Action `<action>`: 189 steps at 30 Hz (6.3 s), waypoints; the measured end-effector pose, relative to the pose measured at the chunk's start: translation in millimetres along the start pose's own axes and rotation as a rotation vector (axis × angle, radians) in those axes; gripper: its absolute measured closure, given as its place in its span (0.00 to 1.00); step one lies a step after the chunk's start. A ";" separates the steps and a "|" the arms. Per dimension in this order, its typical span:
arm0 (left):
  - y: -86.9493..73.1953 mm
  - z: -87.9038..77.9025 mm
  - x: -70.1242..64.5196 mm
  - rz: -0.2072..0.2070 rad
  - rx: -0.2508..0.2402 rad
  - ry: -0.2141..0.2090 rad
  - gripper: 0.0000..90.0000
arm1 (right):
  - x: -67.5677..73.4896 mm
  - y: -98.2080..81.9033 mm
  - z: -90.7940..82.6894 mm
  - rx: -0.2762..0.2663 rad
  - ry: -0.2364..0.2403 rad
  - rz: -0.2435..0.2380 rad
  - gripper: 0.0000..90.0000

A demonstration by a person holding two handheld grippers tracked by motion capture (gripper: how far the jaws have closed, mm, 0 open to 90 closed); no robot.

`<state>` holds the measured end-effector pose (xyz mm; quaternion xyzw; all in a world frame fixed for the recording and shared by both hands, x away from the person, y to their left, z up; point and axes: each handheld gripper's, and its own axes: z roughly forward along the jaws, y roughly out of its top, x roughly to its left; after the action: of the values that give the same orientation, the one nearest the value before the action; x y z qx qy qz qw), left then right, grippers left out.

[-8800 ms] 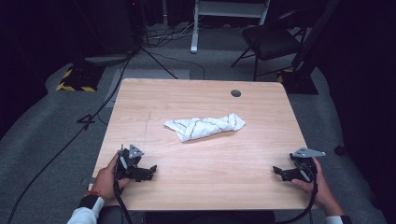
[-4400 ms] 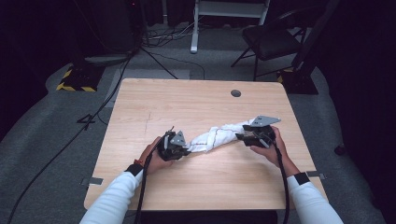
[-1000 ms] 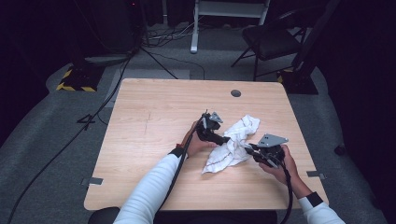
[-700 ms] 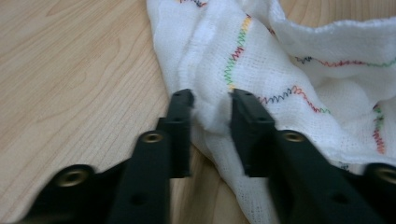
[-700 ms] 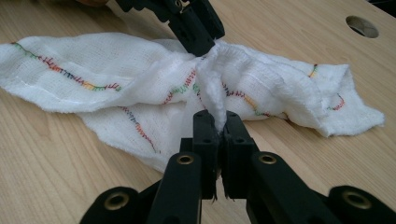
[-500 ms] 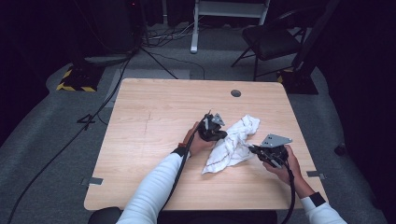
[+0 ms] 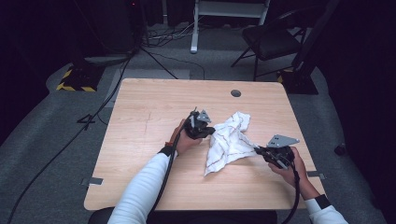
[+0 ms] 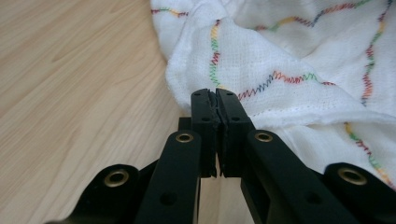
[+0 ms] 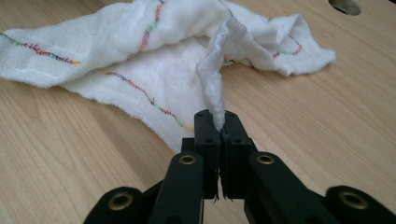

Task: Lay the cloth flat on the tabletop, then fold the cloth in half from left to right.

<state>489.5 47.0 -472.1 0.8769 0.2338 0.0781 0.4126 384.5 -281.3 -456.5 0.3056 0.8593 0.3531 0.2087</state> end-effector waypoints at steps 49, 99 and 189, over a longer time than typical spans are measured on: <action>-26.0 -21.4 14.7 0.021 0.036 0.061 0.97 | -105.1 61.1 131.0 0.090 -0.114 0.246 0.53; -21.0 -81.1 36.4 -0.049 -0.154 0.161 0.97 | -82.2 80.1 62.7 -0.182 -0.038 0.192 0.95; -18.9 -42.2 20.0 -0.079 0.003 0.217 0.37 | -93.4 57.4 58.2 -0.037 -0.090 0.158 0.68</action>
<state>486.7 95.8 -460.3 0.8542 0.3115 0.1560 0.3860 507.4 -283.8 -439.6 0.3842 0.8156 0.3703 0.2239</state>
